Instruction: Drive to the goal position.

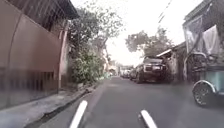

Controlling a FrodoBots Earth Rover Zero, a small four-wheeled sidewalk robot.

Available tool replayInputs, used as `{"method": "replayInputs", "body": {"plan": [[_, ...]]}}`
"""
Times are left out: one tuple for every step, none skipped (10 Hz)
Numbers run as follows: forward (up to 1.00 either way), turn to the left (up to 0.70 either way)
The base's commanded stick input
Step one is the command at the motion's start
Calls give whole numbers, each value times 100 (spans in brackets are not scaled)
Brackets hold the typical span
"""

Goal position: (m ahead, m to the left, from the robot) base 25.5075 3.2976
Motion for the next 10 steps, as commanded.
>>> {"method": "replayInputs", "body": {"plan": [[85,-34],[85,-34],[85,-34],[85,-34],[85,-34],[85,-34],[85,-13],[85,0],[85,0],[85,-16]]}}
